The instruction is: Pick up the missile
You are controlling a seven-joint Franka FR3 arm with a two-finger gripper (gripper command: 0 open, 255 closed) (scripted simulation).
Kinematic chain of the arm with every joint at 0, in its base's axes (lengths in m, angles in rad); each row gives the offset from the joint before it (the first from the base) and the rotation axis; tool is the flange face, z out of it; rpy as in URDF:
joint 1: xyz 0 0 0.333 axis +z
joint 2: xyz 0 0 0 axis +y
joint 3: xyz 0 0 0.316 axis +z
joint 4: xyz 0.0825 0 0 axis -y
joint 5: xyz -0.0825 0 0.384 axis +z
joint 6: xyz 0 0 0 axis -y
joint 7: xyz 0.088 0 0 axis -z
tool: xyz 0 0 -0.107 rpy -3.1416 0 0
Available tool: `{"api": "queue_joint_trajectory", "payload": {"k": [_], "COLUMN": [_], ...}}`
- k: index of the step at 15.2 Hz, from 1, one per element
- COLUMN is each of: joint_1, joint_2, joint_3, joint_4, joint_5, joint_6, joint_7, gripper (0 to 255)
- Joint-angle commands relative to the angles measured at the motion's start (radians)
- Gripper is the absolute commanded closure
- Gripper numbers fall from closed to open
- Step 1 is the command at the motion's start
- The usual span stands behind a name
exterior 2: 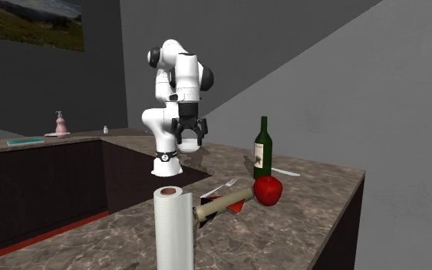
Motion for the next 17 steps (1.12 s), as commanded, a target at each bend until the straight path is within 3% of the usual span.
{"api": "queue_joint_trajectory", "payload": {"k": [1,9,14,17], "joint_1": [-0.008,-0.012,0.051,0.095], "joint_2": [0.071,0.411,0.624,0.733], "joint_3": [0.03,0.096,0.054,0.018], "joint_4": [0.02,0.191,0.351,0.45], "joint_5": [-0.024,-0.238,-0.383,-0.436], "joint_6": [0.056,0.209,0.241,0.243], "joint_7": [0.071,0.408,0.602,0.681], "gripper": [0,0,0,0]}}
